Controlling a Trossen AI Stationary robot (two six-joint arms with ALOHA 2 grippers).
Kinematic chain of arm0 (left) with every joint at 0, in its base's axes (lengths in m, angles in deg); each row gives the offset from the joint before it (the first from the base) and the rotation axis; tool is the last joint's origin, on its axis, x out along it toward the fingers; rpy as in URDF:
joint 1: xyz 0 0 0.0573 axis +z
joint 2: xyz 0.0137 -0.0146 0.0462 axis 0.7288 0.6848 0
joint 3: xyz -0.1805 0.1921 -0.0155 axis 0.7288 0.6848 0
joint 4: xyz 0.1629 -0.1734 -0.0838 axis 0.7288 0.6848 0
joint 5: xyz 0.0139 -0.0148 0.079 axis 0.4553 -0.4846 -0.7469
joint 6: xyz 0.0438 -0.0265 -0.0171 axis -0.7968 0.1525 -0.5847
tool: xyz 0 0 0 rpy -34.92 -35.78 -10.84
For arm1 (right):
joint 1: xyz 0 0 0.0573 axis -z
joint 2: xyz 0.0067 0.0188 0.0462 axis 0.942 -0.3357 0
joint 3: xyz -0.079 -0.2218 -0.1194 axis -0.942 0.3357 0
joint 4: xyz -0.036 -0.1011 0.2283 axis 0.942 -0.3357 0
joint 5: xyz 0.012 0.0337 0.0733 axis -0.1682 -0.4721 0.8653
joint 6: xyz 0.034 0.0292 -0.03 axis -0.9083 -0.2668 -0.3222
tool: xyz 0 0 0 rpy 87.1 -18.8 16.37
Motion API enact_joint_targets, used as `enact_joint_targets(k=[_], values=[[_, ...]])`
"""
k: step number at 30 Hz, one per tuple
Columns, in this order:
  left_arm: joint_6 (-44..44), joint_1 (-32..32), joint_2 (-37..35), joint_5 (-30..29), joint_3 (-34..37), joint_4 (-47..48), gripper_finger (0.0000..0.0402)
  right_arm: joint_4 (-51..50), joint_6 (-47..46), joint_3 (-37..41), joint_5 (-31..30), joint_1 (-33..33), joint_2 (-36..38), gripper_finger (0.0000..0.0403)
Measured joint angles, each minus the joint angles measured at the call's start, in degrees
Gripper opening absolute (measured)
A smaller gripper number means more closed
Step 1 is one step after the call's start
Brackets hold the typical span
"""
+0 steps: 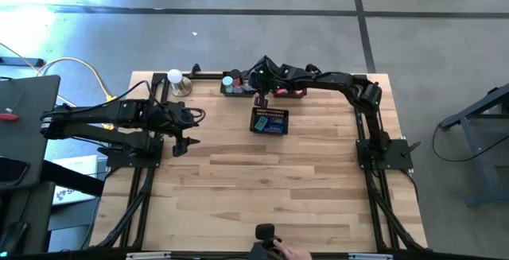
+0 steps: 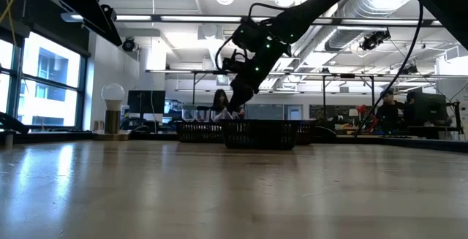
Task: Pick & Place Office items
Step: Adjust the hourglasses on the top left black bin
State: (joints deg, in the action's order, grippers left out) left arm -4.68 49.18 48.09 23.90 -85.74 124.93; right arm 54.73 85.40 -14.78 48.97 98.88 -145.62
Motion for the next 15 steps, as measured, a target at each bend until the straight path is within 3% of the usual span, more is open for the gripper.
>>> enact_joint_targets(k=[15], values=[[0.0, 0.0, 0.01, 0.0, 0.0, 0.0, 0.0287, 1.78, 0.27, 0.0, 0.19, 0.0, 0.09, 0.0002]])
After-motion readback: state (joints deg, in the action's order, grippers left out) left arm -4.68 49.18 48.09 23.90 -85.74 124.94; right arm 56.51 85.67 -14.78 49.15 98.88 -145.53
